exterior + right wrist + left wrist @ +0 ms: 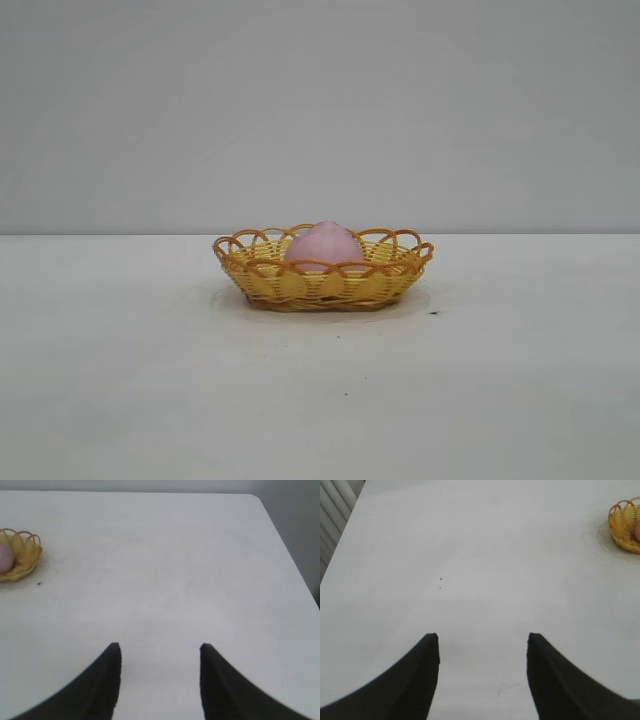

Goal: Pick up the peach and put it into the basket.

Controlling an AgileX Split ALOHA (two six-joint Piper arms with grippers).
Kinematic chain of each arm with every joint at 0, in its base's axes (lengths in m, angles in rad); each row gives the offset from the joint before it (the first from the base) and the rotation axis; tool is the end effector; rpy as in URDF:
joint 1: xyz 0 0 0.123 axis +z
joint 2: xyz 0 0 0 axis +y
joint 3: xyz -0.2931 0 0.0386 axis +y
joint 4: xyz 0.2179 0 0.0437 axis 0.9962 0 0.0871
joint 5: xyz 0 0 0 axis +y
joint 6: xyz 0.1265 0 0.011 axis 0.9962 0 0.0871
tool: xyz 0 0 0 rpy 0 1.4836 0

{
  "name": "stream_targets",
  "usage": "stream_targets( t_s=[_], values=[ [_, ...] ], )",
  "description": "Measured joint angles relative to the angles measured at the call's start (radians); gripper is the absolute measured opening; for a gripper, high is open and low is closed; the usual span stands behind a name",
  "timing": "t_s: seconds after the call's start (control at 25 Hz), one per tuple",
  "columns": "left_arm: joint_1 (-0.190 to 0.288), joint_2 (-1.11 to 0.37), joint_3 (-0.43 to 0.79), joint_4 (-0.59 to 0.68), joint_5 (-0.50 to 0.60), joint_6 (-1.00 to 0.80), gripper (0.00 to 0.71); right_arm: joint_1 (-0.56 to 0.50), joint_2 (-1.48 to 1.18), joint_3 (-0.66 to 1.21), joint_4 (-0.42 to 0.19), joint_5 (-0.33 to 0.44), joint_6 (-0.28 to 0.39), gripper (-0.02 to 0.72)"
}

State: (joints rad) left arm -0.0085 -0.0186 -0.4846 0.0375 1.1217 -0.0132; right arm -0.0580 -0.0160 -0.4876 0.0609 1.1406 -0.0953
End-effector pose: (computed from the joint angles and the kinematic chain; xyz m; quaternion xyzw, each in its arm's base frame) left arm -0.0145 0.0044 0.2352 -0.0034 0.8678 0.0133 0.4967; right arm -0.0154 0.0079 0.2341 -0.0187 0.8719 -0.0071 0.4893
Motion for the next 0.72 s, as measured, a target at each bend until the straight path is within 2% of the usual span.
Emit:
stream_targets(
  t_s=[0.16, 0.32, 0.52, 0.56, 0.72],
  values=[
    [0.004, 0.0, 0.0, 0.0, 0.0, 0.0, 0.343, 0.008, 0.0, 0.0, 0.0, 0.001, 0.0, 0.34],
    [0.02, 0.0, 0.0, 0.0, 0.0, 0.0, 0.343, 0.062, 0.0, 0.0, 0.0, 0.001, 0.0, 0.34],
    [0.027, 0.0, 0.0, 0.0, 0.0, 0.0, 0.343, 0.062, 0.0, 0.0, 0.0, 0.001, 0.0, 0.34],
    [0.027, 0.0, 0.0, 0.0, 0.0, 0.0, 0.343, 0.062, 0.0, 0.0, 0.0, 0.001, 0.001, 0.294],
    [0.027, 0.0, 0.0, 0.0, 0.0, 0.0, 0.343, 0.062, 0.0, 0.0, 0.0, 0.001, 0.001, 0.295]
  ],
)
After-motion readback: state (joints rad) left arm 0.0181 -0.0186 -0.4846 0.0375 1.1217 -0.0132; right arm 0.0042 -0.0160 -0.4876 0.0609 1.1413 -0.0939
